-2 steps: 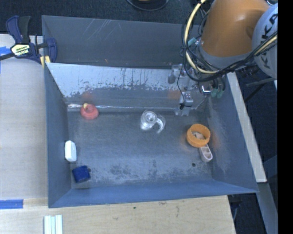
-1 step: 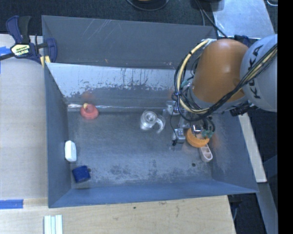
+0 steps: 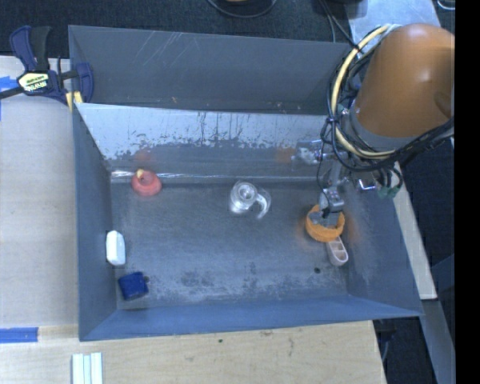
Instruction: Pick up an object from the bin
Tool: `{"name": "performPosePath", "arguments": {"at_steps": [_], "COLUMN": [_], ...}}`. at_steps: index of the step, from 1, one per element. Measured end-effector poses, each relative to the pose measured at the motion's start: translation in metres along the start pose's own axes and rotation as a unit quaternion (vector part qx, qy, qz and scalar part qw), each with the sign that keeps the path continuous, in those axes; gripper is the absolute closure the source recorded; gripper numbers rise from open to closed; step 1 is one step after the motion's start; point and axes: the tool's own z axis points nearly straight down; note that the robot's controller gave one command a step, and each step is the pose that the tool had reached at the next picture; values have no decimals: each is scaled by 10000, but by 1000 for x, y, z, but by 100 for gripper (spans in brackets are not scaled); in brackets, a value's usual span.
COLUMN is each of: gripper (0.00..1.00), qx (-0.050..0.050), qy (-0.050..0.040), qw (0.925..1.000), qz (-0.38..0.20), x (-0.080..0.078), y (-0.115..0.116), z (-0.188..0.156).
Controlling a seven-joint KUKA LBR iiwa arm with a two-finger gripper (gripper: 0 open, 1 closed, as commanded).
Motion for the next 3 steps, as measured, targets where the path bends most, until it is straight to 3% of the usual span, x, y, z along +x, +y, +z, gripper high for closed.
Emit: {"name": "performPosePath", "arguments": {"at_steps": [1,2,3], "gripper": [0,0,0], "qx": [-13,7,3], "qy": [70,-14,-9], "qw": [9957,9927,10000], "qz": [927,1208,32], "x": [15,27,-37], "y": [-27,-51,-65], "z": [53,58,109]}}
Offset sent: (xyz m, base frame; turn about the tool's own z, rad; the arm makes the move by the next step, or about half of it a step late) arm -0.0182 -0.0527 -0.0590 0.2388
